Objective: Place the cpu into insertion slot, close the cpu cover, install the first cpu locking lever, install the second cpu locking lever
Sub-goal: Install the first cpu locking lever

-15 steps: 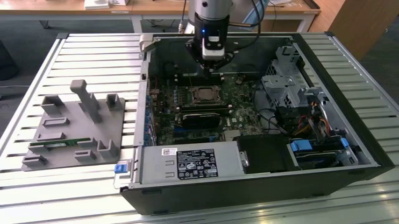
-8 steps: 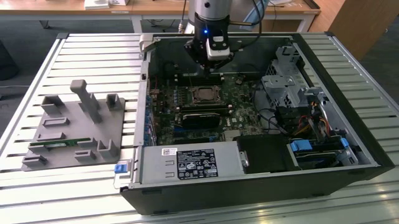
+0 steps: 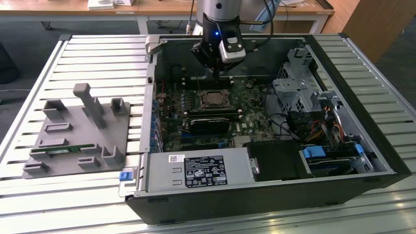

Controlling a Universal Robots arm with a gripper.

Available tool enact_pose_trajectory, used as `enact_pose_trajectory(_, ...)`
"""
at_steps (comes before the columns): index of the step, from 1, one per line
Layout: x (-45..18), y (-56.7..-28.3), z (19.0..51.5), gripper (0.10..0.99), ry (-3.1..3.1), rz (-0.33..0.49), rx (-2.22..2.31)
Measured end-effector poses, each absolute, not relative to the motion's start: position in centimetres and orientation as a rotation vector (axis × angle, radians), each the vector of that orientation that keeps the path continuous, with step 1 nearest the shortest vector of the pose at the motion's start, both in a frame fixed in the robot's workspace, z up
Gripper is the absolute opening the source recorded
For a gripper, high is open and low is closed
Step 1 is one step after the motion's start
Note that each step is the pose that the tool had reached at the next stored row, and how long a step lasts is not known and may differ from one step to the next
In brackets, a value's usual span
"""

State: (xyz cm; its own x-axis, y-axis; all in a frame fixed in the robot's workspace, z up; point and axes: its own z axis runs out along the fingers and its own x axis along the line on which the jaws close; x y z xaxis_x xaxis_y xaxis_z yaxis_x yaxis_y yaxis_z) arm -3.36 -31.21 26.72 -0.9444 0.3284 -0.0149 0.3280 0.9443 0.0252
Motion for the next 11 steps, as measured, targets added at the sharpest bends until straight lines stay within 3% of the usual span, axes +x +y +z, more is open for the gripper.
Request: enact_pose_trajectory(11,-3.36,-31.22,26.71,0.106,3.118,0.038,0.213)
